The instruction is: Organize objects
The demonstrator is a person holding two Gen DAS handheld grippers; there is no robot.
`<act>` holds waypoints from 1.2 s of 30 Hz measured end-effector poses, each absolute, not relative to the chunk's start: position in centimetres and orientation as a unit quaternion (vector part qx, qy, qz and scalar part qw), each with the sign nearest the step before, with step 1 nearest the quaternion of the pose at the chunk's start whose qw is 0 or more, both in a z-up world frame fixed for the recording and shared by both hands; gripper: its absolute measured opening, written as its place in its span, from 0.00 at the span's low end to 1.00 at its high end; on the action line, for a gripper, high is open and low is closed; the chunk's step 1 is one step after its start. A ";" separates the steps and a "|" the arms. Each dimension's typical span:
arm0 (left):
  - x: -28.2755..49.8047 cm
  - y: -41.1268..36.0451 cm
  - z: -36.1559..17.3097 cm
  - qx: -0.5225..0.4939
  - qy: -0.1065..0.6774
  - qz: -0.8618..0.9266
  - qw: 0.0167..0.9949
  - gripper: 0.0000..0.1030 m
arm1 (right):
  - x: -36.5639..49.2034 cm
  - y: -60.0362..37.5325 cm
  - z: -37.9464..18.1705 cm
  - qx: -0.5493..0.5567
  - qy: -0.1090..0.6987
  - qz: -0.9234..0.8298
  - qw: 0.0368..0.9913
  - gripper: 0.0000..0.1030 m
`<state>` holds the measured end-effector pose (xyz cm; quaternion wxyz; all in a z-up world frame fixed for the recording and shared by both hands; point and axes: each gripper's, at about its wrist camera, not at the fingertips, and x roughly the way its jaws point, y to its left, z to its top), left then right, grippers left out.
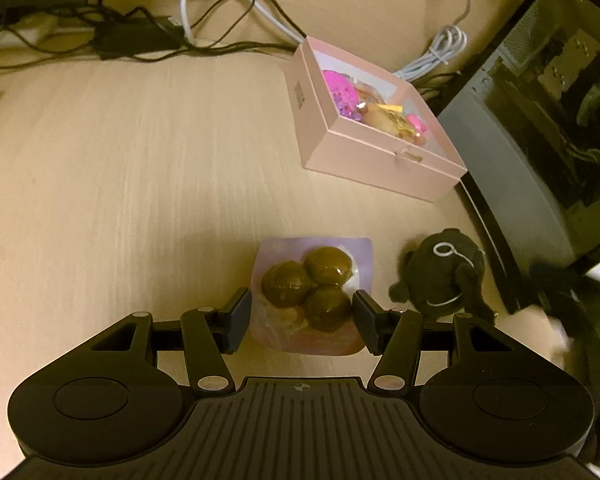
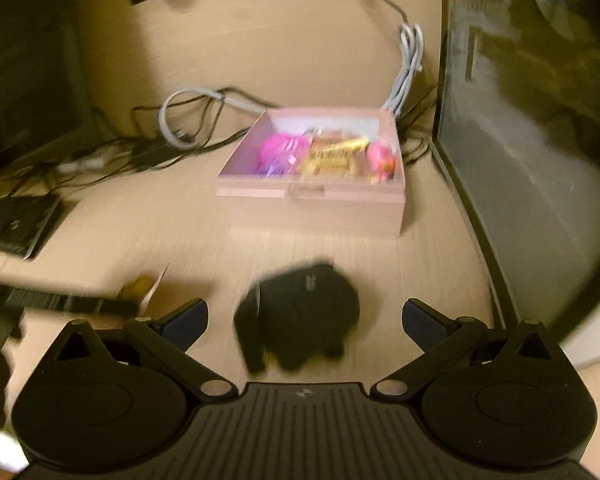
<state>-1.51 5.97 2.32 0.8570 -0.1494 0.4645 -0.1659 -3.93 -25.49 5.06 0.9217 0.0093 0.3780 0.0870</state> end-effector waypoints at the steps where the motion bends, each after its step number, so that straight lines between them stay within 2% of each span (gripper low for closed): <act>1: -1.6 5.9 2.4 -0.147 0.464 -0.166 0.857 0.58 | -2.9 -25.0 4.8 0.005 0.377 0.075 0.923 1.00; 6: -2.3 6.3 2.7 -0.137 0.463 -0.158 0.861 0.58 | 2.5 -23.3 1.4 0.013 0.417 0.053 0.907 1.00; 11: -2.7 7.5 2.6 -0.142 0.463 -0.143 0.863 0.58 | 4.0 -22.6 -1.0 0.018 0.437 0.046 0.898 0.98; 13: -2.9 7.8 2.6 -0.144 0.463 -0.140 0.863 0.58 | 4.2 -22.8 -1.3 0.025 0.440 0.042 0.897 0.86; 14: -2.9 8.0 2.6 -0.145 0.463 -0.139 0.863 0.58 | 4.2 -22.9 -1.4 0.025 0.443 0.043 0.895 0.76; 19: -2.9 8.1 2.5 -0.146 0.463 -0.142 0.863 0.58 | 3.2 -22.7 -0.5 0.015 0.436 0.054 0.898 0.70; 23: -2.7 7.7 2.4 -0.144 0.466 -0.152 0.860 0.58 | 1.7 -22.4 0.9 0.006 0.427 0.072 0.901 0.60; 26: -2.6 7.1 2.3 -0.141 0.469 -0.163 0.857 0.58 | 0.2 -22.6 2.3 0.004 0.417 0.083 0.905 0.48; 28: -2.5 6.6 2.2 -0.138 0.471 -0.171 0.854 0.58 | -0.7 -23.0 3.1 0.013 0.412 0.088 0.907 0.38; 29: -2.5 6.4 2.1 -0.136 0.473 -0.175 0.853 0.58 | -1.0 -23.3 3.5 0.017 0.410 0.089 0.908 0.28; 30: -2.4 6.1 2.0 -0.134 0.474 -0.179 0.851 0.58 | -1.3 -23.6 3.7 0.020 0.409 0.089 0.908 0.25; 34: -2.3 5.0 1.5 -0.131 0.481 -0.191 0.845 0.58 | -1.9 -24.3 3.4 0.015 0.413 0.078 0.907 0.26; 35: -2.3 4.8 1.5 -0.130 0.482 -0.194 0.845 0.58 | -2.0 -24.4 3.1 0.016 0.414 0.076 0.907 0.30; 36: -2.4 4.7 1.6 -0.128 0.481 -0.195 0.845 0.58 | -2.1 -24.6 2.7 0.016 0.416 0.076 0.906 0.41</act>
